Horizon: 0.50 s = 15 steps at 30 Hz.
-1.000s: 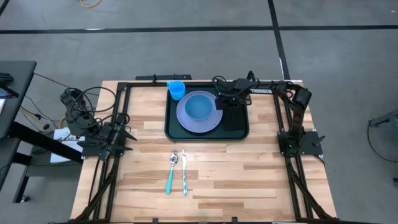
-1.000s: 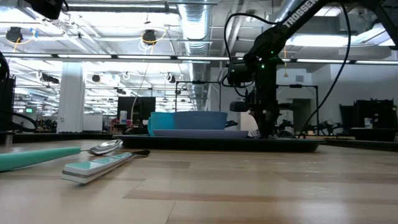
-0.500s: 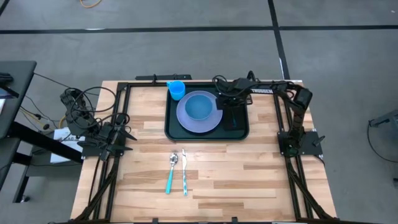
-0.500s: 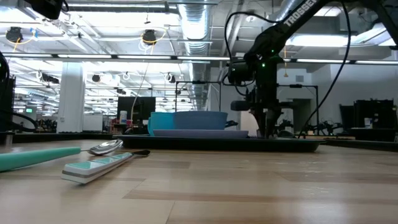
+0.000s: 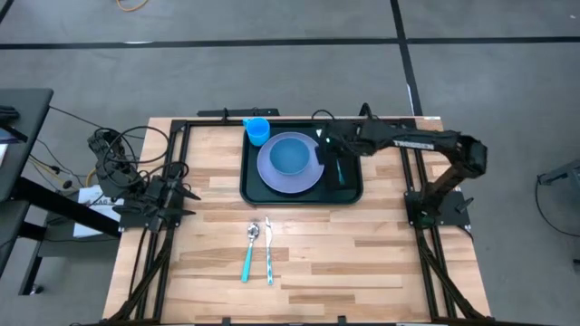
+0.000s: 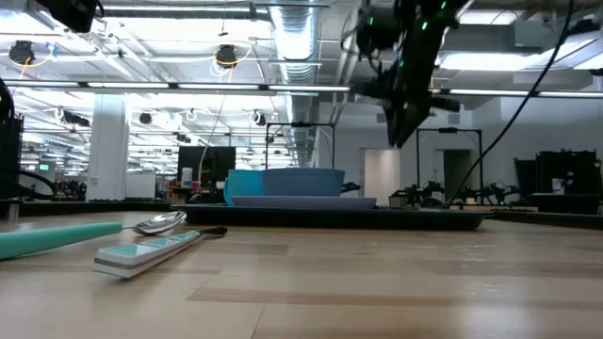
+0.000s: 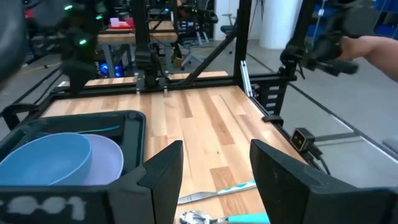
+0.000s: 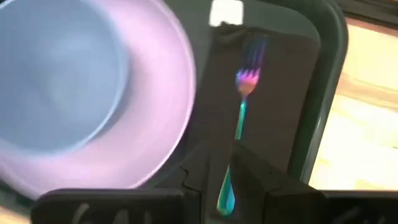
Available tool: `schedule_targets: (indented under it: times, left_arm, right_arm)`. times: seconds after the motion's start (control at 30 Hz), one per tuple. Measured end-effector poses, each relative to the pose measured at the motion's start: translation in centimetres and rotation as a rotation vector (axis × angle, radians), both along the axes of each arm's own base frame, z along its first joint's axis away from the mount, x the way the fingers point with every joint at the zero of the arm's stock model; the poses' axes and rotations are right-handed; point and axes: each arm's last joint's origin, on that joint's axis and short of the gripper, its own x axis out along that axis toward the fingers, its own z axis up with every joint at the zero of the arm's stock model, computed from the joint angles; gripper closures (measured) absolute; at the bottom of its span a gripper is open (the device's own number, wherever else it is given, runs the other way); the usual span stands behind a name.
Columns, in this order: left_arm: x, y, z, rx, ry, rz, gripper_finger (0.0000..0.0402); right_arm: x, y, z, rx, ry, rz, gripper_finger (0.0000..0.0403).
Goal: Set up tray
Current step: Put the spoon on top of the table napkin to the left of the table fork on the tray
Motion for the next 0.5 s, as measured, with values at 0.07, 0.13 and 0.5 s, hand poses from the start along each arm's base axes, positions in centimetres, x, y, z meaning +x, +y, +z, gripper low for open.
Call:
schedule_targets:
  times: [0.07, 0.13, 0.5]
  left_arm:
    - [0.2, -0.2, -0.4, -0.026, -0.006, 0.007, 0.0226]
    - [0.6, -0.7, -0.9, -0.068, -0.017, 0.017, 0.0226]
    - [3.9, -4.1, -3.8, -0.060, 0.025, 0.086, 0.0226]
  right_arm:
    - [0.1, 1.8, 0.7, -0.027, -0.014, 0.029, 0.0352]
    - [0.2, 3.7, 1.1, -0.063, -0.022, 0.043, 0.0352]
    - [1.9, 16.6, 0.2, -0.517, -0.242, 0.018, 0.0352]
